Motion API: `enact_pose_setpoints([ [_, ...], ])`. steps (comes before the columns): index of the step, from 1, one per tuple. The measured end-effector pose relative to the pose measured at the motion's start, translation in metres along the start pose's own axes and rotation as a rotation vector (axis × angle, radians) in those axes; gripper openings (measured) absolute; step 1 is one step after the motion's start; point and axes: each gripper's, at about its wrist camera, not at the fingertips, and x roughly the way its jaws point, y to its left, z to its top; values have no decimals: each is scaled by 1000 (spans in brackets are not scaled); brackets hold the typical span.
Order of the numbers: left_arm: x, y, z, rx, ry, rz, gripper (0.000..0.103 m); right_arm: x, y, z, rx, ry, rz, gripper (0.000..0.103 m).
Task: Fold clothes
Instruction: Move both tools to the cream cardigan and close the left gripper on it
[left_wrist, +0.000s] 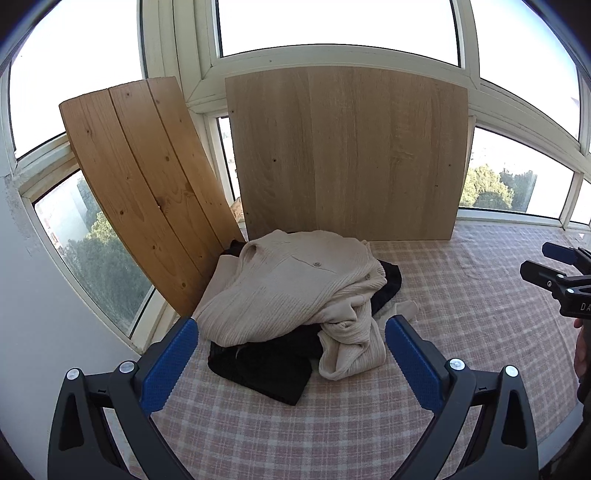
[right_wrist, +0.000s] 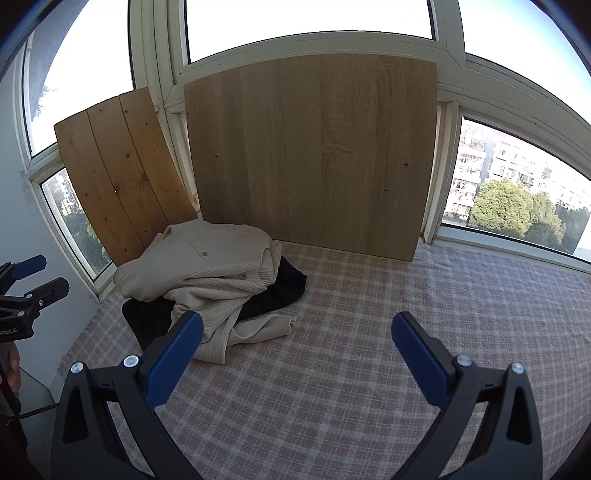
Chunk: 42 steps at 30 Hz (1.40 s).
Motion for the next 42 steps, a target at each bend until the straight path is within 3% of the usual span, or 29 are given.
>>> enact_pose_setpoints([
  [5, 40, 14, 27, 19, 31, -30, 97, 40, 3, 15, -22, 16, 16, 103],
  [6, 49, 16, 33, 16, 42, -44, 78, 49, 4, 16, -25, 28, 19, 103],
  [7, 60, 18, 39, 16, 60, -50, 53, 58, 3, 17, -27, 40, 26, 101],
  [9, 81, 19, 50, 30, 96, -64, 24, 78, 3, 20, -30, 64, 41, 91],
  [10, 92, 19, 55, 43, 112, -74, 19, 89, 2, 20, -33, 82, 47, 85],
  [13, 127, 14, 72, 89, 153, -113, 19, 122, -1, 21, -45, 141, 64, 66],
  [17, 172, -1, 96, 175, 177, -94, 24, 164, -7, 24, -42, 204, 64, 66],
  [19, 196, -9, 110, 212, 190, -84, 52, 183, -13, 26, -28, 222, 69, 66],
  [21, 219, -16, 122, 232, 197, -99, 65, 200, -18, 29, -11, 234, 71, 66],
  [25, 265, -35, 135, 294, 226, -98, 67, 228, -24, 32, 1, 249, 64, 67],
  [32, 335, -57, 122, 376, 339, -98, 67, 261, -26, 37, -4, 274, 76, 67],
  [39, 359, -70, 111, 455, 386, -138, 67, 268, -27, 40, 16, 275, 98, 67],
  [41, 365, -72, 109, 467, 412, -165, 51, 268, -27, 41, 11, 273, 97, 67],
  [42, 368, -72, 107, 463, 431, -190, 31, 269, -27, 41, 9, 274, 93, 67],
])
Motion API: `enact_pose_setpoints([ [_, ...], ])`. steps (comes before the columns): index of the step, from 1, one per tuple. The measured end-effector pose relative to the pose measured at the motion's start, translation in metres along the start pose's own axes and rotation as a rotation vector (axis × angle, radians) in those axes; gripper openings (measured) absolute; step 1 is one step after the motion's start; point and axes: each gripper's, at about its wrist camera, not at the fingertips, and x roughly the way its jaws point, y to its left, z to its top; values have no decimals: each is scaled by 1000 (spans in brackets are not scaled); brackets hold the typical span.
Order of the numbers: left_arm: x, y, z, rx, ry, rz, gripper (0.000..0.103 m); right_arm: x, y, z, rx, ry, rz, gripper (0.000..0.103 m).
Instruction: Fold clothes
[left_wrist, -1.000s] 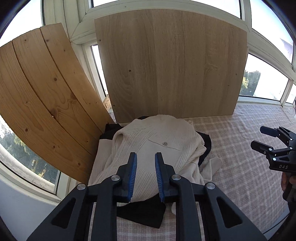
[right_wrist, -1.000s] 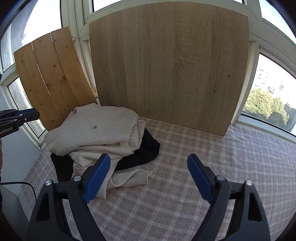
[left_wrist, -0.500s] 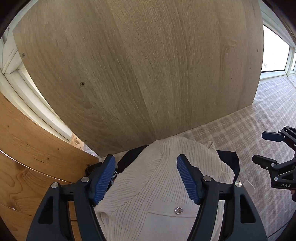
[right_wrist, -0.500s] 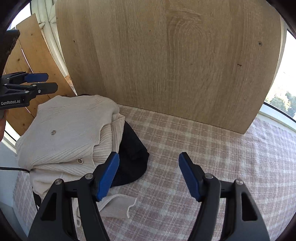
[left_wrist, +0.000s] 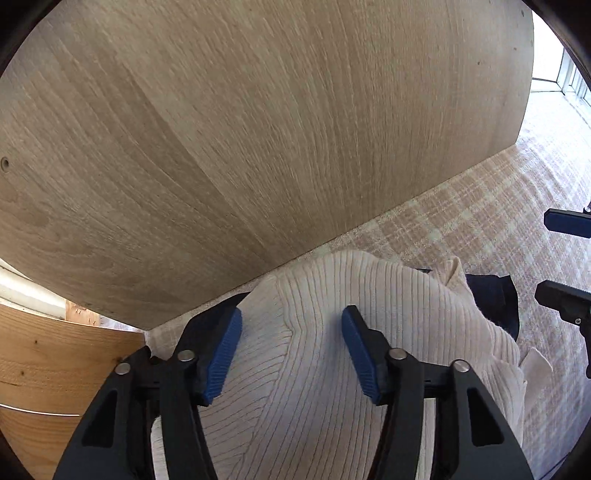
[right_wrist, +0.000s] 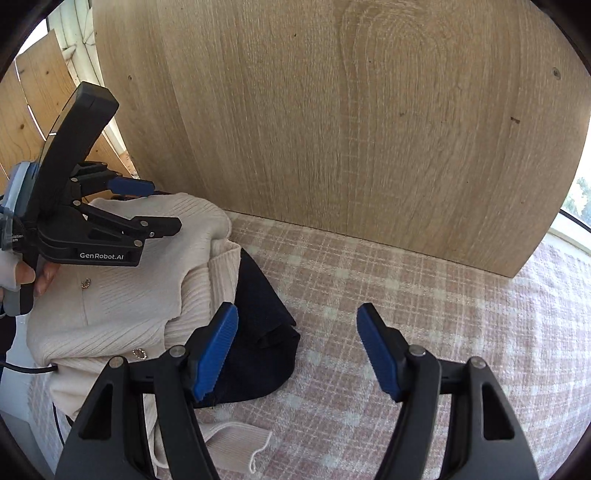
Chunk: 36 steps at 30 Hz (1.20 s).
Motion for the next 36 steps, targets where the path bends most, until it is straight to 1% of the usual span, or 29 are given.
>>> enact_pose_setpoints([
  [1, 3, 1, 0, -4, 10, -30, 19, 0, -1, 0, -1, 3, 0, 67],
  [3, 5, 6, -3, -9, 4, -81, 15, 1, -2, 1, -3, 7, 1, 67],
  [4, 3, 9, -4, -15, -7, -113, 10, 1, -2, 1, -2, 8, 2, 67],
  [6, -3, 15, -8, -34, -36, -164, 9, 1, -3, 1, -4, 10, 5, 67],
  [9, -21, 23, -16, -43, -87, -212, 8, 9, -1, 3, -18, 19, 0, 67],
  [12, -51, 31, -30, -63, -150, -233, 8, 13, 2, 6, -36, 24, 15, 67],
  [15, -94, 45, -52, -117, -243, -259, 8, 14, 5, 8, -45, 22, 58, 67],
  [19, -157, 64, -87, -184, -378, -219, 8, 17, 14, 15, -59, 15, 104, 67],
  [21, -182, 79, -111, -242, -422, -219, 8, 21, 21, 18, -96, 17, 103, 67],
  [22, -186, 81, -122, -265, -434, -208, 8, 23, 24, 19, -115, 18, 102, 67],
  [25, -198, 78, -162, -325, -434, -181, 8, 27, 34, 21, -149, 25, 123, 67],
  [29, -189, 73, -214, -439, -353, -190, 8, 28, 44, 24, -153, 39, 204, 68],
  [31, -180, 72, -238, -496, -313, -203, 7, 25, 51, 27, -154, 29, 229, 68],
  [33, -175, 75, -250, -524, -286, -176, 6, 23, 59, 30, -175, 18, 247, 68],
  [35, -174, 76, -255, -544, -277, -164, 6, 26, 70, 32, -215, 13, 231, 74],
  [36, -175, 78, -258, -550, -278, -159, 6, 29, 76, 33, -240, 12, 205, 74],
])
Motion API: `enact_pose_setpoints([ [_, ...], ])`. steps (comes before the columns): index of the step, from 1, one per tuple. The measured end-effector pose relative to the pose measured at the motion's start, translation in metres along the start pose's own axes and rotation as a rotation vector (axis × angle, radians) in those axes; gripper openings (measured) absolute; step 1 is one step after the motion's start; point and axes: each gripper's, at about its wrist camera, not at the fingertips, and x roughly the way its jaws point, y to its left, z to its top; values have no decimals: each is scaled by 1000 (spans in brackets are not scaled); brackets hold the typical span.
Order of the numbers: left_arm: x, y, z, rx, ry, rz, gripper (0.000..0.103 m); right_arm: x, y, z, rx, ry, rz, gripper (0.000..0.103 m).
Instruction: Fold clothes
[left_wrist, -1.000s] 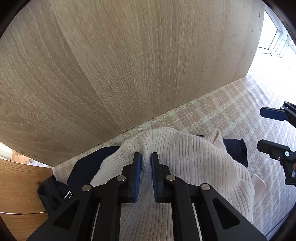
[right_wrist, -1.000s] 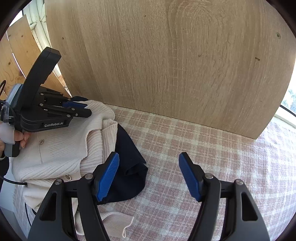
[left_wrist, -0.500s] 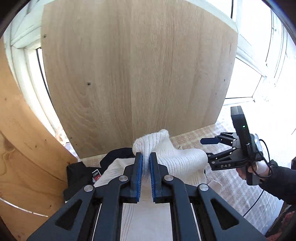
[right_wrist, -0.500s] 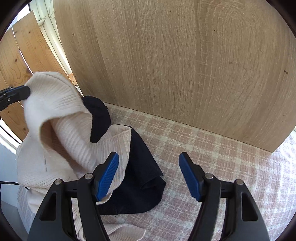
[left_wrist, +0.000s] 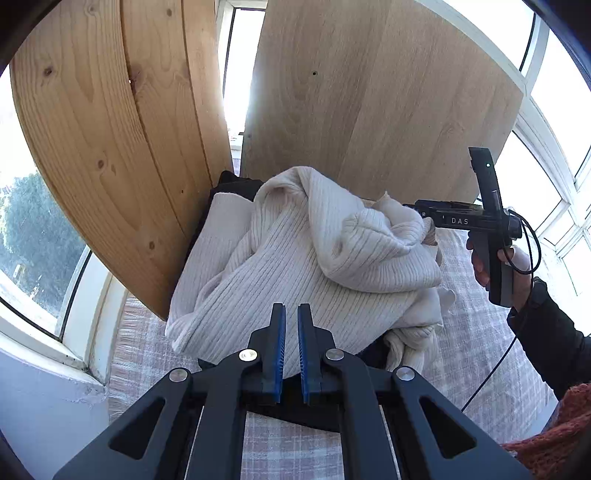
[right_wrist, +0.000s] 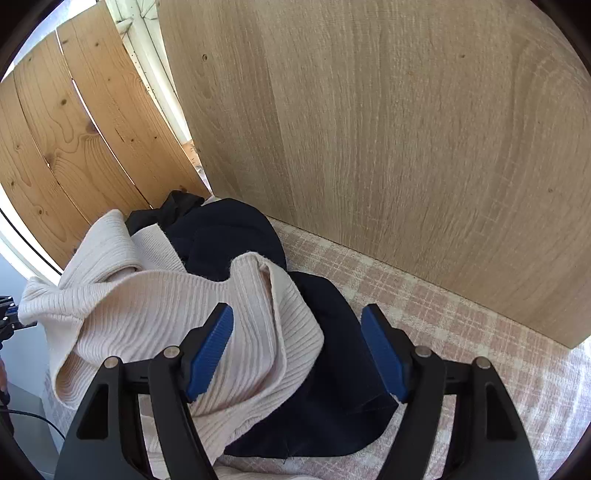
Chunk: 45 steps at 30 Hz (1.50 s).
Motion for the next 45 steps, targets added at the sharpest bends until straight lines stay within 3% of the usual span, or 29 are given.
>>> enact_pose_setpoints([
  [4, -17, -13, 16, 67, -35, 5, 6, 10, 7, 8, -76, 33, -72, 74],
  [8, -21, -45, 39, 252, -49, 6, 8, 23, 7, 8, -68, 79, -24, 74],
  [11, -14, -75, 45, 446, -23, 15, 15, 24, 7, 5, -95, 87, -35, 74],
  [13, -5, -90, 47, 568, -10, 47, 40, 17, 4, 4, -101, 71, -41, 74],
  [15, 1, -98, 46, 659, -1, 94, 52, 9, -3, 4, -82, 66, -28, 74],
  [18, 3, -109, 44, 763, 32, 80, 52, 0, -12, 2, -86, 67, 13, 74],
  [21, 11, -115, 46, 822, 70, 40, 52, -3, -14, 1, -84, 68, 2, 74],
  [23, 26, -119, 43, 861, 102, 22, 49, -3, -14, 0, -90, 71, -13, 74],
  [25, 41, -122, 41, 896, 138, 5, 39, -1, -14, -2, -100, 75, -31, 74],
  [26, 50, -121, 41, 898, 160, 4, 35, 1, -15, -2, -106, 78, -40, 74],
  [28, 63, -115, 43, 865, 185, 30, 9, 3, -15, -3, -120, 81, -58, 74],
  [31, 63, -95, 51, 731, 175, 4, 9, 4, -19, -2, -128, 76, -73, 74],
  [35, 41, -61, 53, 572, 142, 65, 9, 7, -24, 2, -135, 75, -25, 74],
  [40, 14, -25, 31, 453, 141, 133, 10, 12, -21, 11, -150, 87, 55, 74],
  [45, 8, 0, 18, 369, 164, 172, 11, 19, 2, 18, -293, 129, -47, 74],
])
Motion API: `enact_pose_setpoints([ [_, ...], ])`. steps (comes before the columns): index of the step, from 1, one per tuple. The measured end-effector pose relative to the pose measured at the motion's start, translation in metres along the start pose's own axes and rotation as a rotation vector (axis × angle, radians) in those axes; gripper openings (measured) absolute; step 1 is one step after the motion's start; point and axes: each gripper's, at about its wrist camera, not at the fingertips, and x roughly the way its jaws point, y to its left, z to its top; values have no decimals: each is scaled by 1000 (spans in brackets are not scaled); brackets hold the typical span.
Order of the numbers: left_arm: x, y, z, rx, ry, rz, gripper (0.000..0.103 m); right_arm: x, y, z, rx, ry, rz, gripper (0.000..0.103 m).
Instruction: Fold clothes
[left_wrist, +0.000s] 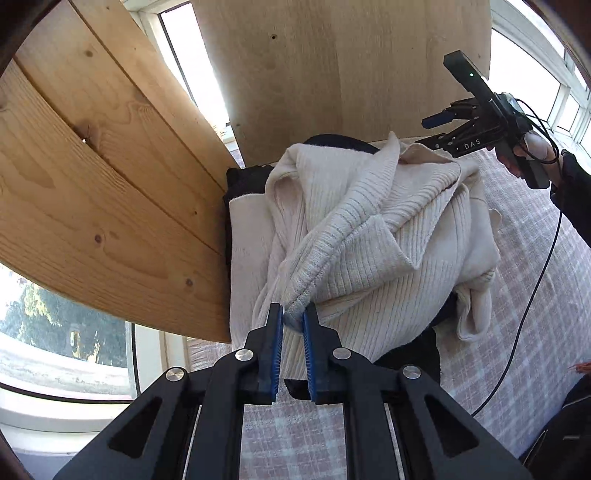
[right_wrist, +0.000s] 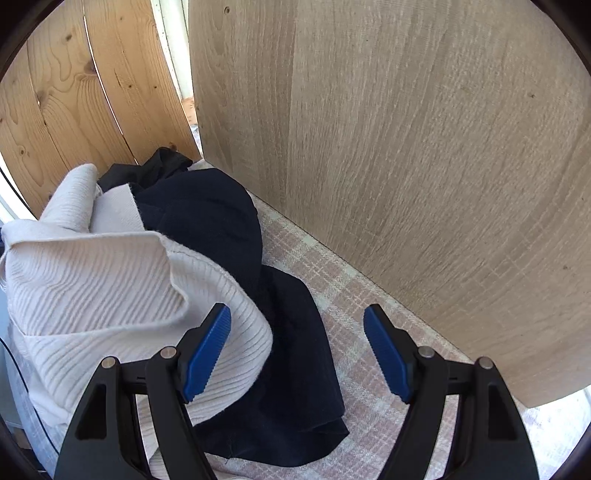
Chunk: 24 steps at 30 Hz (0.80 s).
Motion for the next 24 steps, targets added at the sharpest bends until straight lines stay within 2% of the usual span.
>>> enact_pose_setpoints([
  [4, 4, 2, -4, 17, 13, 32, 11, -2, 10, 10, -90, 38, 68, 74],
  [8, 0, 11, -9, -24, 0, 17, 11, 10, 24, 24, -203, 63, 10, 74],
  [10, -3, 10, -11, -21, -5, 12, 11, 19, 24, 29, -216, 84, 50, 74],
  [12, -8, 4, -10, 4, -16, -5, 11, 26, 25, 32, -225, 101, 129, 74],
  [13, -10, 1, -8, 18, -22, -14, 11, 30, 28, 32, -240, 109, 140, 74],
  [18, -17, -9, 4, 84, -43, -28, 12, 50, 46, 29, -316, 151, 110, 74],
  [21, -18, -15, 13, 128, -55, -31, 12, 55, 46, 27, -306, 160, 126, 74],
  [22, -19, -17, 16, 145, -60, -29, 12, 55, 44, 27, -289, 165, 144, 71],
  [24, -19, -19, 22, 182, -63, -25, 13, 54, 40, 26, -251, 175, 193, 54],
])
